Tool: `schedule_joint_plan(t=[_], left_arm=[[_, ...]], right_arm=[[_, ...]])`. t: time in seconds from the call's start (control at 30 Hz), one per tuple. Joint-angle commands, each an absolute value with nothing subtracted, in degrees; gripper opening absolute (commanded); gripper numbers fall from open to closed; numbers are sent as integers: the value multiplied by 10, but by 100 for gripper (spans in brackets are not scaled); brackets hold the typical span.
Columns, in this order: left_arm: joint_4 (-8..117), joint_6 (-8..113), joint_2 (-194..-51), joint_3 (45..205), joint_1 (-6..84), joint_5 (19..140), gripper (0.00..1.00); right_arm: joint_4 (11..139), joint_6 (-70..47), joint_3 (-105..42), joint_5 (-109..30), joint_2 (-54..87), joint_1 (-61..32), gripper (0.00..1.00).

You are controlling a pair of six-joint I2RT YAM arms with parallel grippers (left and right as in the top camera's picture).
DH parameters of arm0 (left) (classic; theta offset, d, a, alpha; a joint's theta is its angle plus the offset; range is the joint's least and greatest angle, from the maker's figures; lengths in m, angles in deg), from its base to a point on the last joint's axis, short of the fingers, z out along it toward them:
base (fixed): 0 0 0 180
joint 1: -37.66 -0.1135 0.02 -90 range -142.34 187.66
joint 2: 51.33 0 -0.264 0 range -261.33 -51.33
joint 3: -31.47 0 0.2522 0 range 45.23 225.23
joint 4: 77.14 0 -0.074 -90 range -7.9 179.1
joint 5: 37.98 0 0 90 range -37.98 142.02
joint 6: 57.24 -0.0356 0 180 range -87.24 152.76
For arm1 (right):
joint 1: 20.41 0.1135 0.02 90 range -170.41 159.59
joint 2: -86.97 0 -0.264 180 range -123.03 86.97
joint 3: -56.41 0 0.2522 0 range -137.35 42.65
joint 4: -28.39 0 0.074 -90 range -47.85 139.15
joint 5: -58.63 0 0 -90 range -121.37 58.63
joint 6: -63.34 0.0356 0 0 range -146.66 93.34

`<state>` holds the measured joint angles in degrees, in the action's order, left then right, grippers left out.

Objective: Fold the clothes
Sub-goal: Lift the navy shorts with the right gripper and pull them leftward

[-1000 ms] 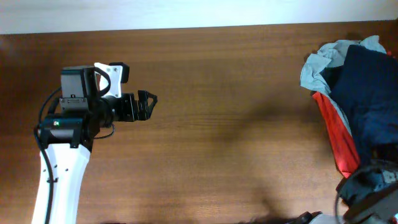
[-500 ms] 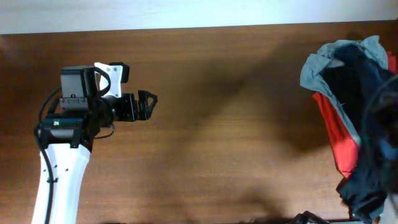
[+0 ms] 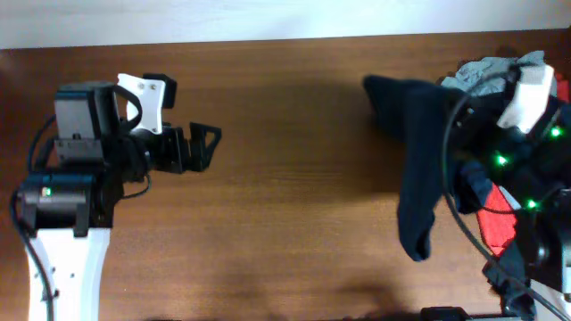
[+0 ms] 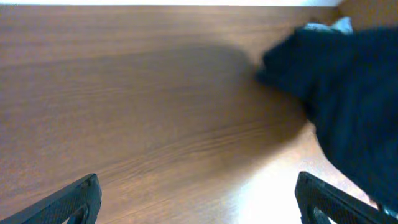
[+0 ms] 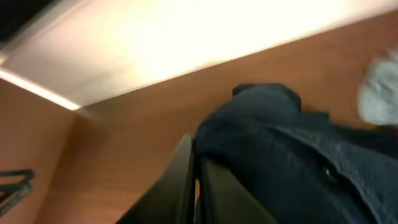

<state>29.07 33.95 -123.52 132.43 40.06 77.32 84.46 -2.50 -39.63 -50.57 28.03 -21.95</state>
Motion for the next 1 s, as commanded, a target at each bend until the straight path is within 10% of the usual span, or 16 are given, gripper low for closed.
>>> schedule_joint_plan(t=[0.0,0.57,0.97], left_arm=[[276,310,-1218,1336,435,780,99],[254,241,-1217,1336,544,732,100],[255,243,-1217,1336,544,656,99]], right_arm=[[795,19,-405,-502,281,-183,4],[704,159,-405,-489,206,-153,4],[880,-13,-548,-193,220,-148,4]])
